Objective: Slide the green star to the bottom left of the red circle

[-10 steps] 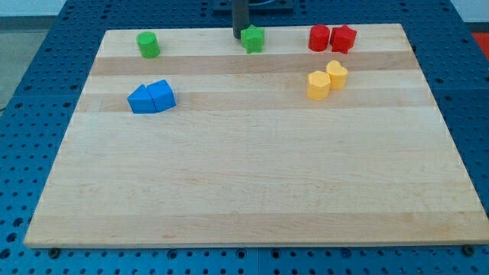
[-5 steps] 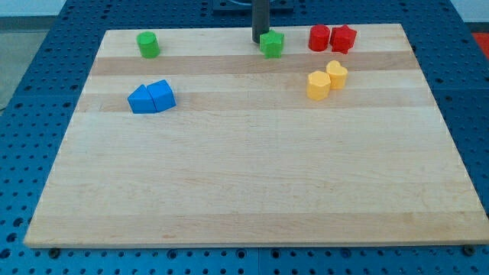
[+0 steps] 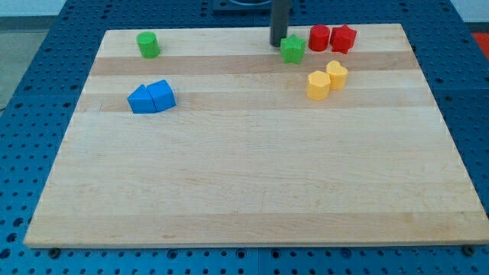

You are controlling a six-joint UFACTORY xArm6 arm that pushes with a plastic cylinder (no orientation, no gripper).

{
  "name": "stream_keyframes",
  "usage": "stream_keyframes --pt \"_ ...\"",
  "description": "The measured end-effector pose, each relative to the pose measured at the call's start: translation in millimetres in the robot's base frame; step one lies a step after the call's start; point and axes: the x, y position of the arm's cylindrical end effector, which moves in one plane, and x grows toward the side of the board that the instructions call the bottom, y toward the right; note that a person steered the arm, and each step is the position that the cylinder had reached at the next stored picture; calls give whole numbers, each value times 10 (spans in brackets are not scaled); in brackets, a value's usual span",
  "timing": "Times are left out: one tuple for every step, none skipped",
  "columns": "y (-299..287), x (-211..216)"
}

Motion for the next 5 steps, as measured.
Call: stream_keyframes --pt "-423 390" --pt "-298 900" --pt "-64 1010" --pt "365 944" --pt "251 784"
